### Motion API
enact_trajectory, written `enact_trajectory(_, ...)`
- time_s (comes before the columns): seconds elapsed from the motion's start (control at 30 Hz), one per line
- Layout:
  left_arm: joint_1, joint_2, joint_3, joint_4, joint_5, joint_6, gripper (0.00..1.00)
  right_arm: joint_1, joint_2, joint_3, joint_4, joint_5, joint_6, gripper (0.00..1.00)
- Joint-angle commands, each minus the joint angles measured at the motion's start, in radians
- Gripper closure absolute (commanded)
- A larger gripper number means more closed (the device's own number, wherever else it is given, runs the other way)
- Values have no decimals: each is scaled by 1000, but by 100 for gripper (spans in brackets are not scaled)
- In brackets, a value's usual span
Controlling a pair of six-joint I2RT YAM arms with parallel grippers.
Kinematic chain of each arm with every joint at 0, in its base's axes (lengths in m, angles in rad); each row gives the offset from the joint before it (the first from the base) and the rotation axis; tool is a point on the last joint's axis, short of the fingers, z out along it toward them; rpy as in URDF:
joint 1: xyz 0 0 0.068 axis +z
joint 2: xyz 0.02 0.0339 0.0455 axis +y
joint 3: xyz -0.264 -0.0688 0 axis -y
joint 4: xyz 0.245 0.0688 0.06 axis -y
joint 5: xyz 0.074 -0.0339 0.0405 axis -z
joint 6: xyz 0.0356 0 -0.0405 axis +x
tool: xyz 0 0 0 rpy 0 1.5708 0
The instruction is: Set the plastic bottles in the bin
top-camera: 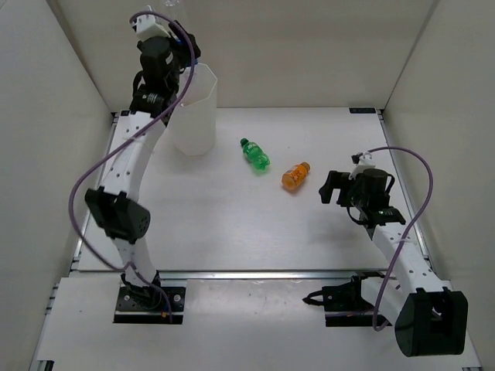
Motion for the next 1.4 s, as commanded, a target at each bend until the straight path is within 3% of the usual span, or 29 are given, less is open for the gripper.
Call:
enact_trajectory(0.0, 75, 182, 157, 9, -25, -34, 54, -30, 22, 64, 64, 8, -25, 1)
enact_trajectory(0.13, 89, 299, 215, 16, -99, -51, 50, -26, 43, 84, 69, 37, -35, 0)
enact_trajectory(0.27, 103, 320, 195, 22, -25, -103, 48, -46, 76, 116, 78, 24, -25, 1)
enact_trajectory(0.43, 67, 301, 288, -57, -47, -56, 1, -35, 168, 222, 38, 25, -46, 1)
enact_trajectory(0.67, -3, 133, 160, -118, -93, 4, 1, 37, 229, 277, 17, 77, -58, 1)
enact_trajectory(0.87, -218, -8, -109, -133, -107, 24, 2, 27, 257, 285, -17, 93, -34, 1)
enact_trajectory(1.0, -290, -30, -361, -44, 85, -129, 1, -9, 313, 344, -124, 117, -16, 1)
enact_trajectory(1.13, -298, 156, -236, -197, 185, -194, 2, -26, 337, 389, -189, 157, -8, 1)
enact_trajectory(1.37, -260, 426, 19, -366, 186, -243, 1, -85, 318, 361, -226, 154, -9, 1)
